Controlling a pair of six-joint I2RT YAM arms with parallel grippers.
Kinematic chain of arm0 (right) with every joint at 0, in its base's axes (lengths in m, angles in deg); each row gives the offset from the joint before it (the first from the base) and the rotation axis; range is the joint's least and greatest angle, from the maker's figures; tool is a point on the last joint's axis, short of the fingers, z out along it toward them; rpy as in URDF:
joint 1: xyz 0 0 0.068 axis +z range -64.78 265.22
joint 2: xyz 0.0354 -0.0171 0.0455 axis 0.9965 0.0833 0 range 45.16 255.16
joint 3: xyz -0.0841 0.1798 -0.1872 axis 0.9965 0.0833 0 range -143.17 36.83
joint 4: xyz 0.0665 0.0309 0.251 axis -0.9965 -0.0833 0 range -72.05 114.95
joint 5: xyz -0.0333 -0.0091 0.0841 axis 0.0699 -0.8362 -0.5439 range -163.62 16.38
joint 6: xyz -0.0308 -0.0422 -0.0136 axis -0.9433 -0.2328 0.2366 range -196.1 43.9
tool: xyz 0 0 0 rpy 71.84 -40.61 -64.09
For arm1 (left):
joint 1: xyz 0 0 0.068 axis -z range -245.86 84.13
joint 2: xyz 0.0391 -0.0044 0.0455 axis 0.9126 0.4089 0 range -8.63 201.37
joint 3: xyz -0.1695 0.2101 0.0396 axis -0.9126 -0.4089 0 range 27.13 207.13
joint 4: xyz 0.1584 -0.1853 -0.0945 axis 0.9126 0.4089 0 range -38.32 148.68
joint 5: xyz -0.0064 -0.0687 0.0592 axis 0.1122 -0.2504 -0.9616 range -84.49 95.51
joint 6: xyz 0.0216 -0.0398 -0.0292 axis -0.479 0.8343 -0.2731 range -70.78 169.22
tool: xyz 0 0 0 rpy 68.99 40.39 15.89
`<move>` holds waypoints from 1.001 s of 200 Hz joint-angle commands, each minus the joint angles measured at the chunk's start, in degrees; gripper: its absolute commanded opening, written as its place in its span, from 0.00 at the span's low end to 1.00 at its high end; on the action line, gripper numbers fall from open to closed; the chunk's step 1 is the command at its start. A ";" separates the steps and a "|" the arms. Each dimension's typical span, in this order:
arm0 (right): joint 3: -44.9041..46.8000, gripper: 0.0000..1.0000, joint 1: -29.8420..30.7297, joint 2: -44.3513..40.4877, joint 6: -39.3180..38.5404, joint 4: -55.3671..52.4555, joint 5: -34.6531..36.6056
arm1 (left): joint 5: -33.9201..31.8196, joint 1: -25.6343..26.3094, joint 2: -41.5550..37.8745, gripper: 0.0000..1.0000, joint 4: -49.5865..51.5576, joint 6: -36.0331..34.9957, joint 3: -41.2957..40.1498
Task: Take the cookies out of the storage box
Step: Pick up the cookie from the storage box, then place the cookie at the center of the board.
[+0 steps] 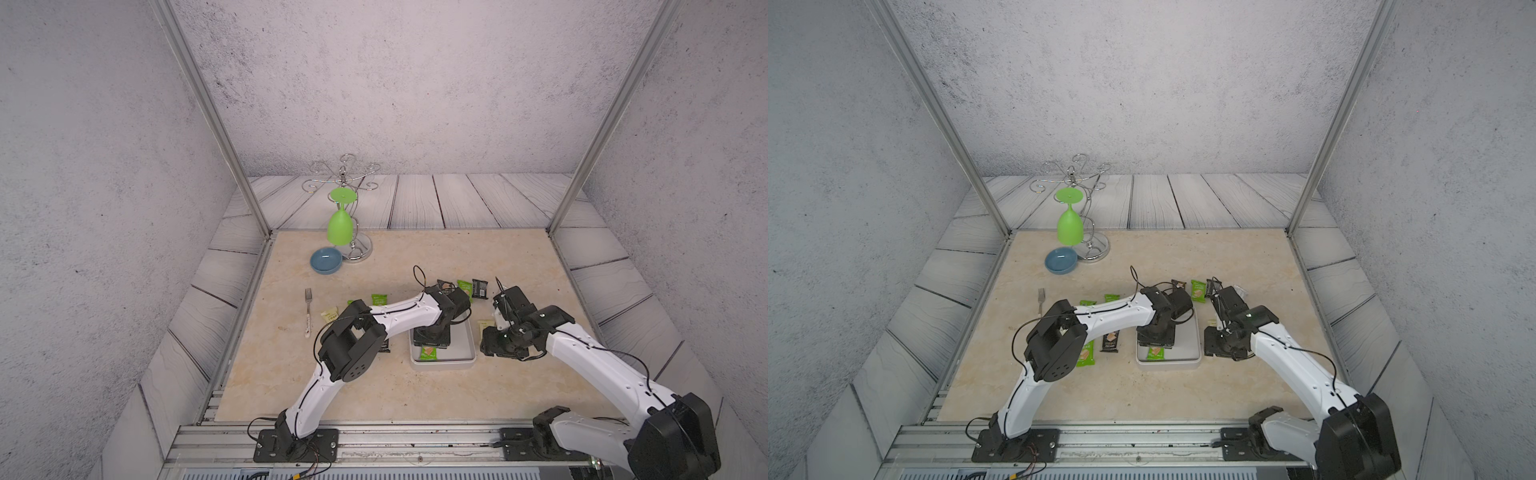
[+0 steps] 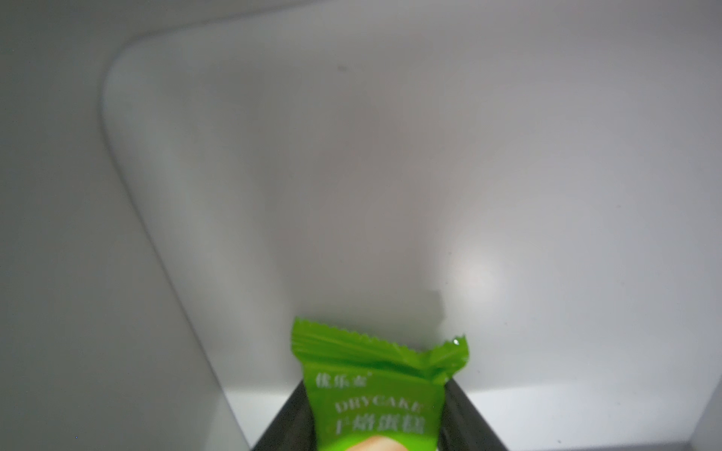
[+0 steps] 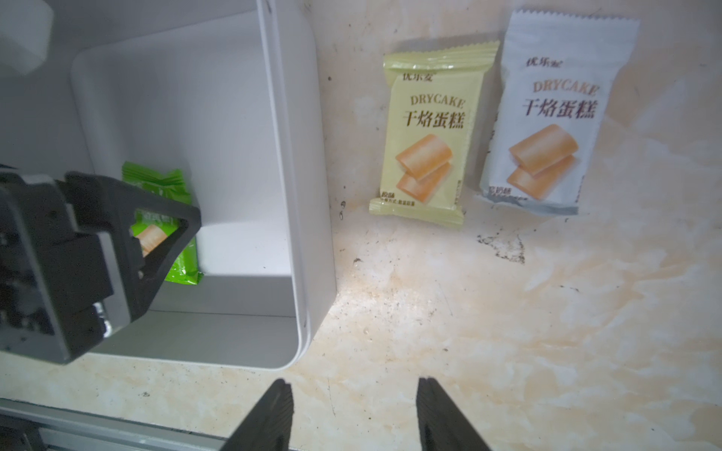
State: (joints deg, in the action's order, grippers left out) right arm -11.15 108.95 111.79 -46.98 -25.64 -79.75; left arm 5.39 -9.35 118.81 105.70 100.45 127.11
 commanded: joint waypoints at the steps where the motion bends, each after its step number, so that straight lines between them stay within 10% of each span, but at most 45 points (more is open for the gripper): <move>1: -1.31 0.56 0.17 0.06 0.05 -1.43 1.21 | -0.71 -0.43 -1.84 0.47 0.02 -0.64 0.21; 132: -3.32 0.56 0.13 -1.59 0.49 -2.76 2.35 | -4.81 -2.93 -11.91 0.46 3.05 -1.53 2.18; 200: -3.95 0.56 0.18 0.00 0.93 -1.84 1.65 | -8.73 -9.21 -28.02 0.47 2.29 -0.87 -15.64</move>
State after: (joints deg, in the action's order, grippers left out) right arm -13.80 108.95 111.29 -46.56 -27.06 -78.61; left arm -0.62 -15.63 95.84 106.64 99.44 118.39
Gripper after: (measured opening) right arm 0.562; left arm 0.469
